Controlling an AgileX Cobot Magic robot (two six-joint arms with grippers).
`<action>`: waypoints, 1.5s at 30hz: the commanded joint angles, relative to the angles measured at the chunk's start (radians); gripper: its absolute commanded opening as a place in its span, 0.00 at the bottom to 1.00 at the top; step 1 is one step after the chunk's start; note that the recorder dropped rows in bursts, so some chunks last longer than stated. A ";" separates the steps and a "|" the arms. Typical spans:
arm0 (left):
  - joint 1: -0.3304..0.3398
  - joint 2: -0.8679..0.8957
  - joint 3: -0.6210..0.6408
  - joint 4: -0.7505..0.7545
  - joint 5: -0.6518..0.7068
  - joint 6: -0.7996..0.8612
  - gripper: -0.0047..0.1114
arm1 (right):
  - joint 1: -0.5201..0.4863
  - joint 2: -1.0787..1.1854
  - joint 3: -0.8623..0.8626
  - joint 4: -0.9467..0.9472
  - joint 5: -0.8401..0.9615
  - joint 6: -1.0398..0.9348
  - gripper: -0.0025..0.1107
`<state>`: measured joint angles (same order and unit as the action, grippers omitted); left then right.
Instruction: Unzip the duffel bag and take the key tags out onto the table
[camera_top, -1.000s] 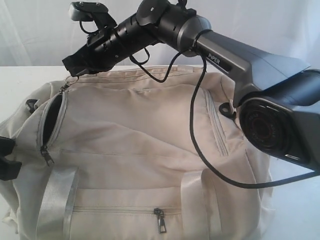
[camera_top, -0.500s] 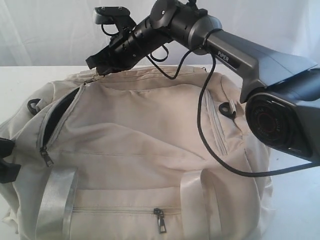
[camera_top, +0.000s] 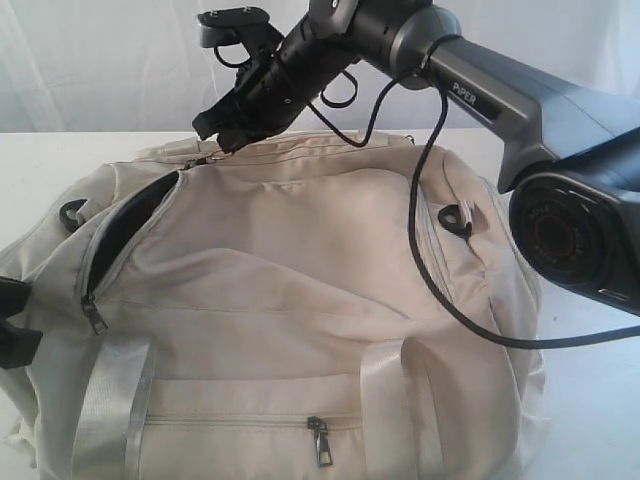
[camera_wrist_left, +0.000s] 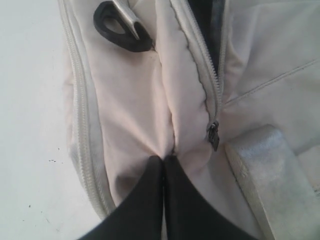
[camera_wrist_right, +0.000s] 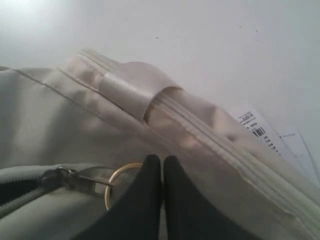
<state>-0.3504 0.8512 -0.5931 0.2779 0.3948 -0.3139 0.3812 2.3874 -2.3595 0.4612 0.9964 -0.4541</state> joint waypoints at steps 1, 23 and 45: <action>-0.001 -0.013 -0.002 -0.005 0.053 0.000 0.04 | -0.043 -0.013 -0.005 -0.073 0.020 0.012 0.02; -0.001 -0.013 -0.002 -0.005 0.053 0.000 0.04 | -0.132 -0.054 -0.005 -0.169 0.103 0.056 0.02; -0.001 -0.013 -0.002 -0.003 0.041 -0.001 0.04 | -0.201 -0.081 -0.001 0.009 0.225 -0.018 0.02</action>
<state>-0.3504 0.8505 -0.5931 0.2801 0.4151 -0.3123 0.1849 2.3217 -2.3595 0.3389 1.1972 -0.4003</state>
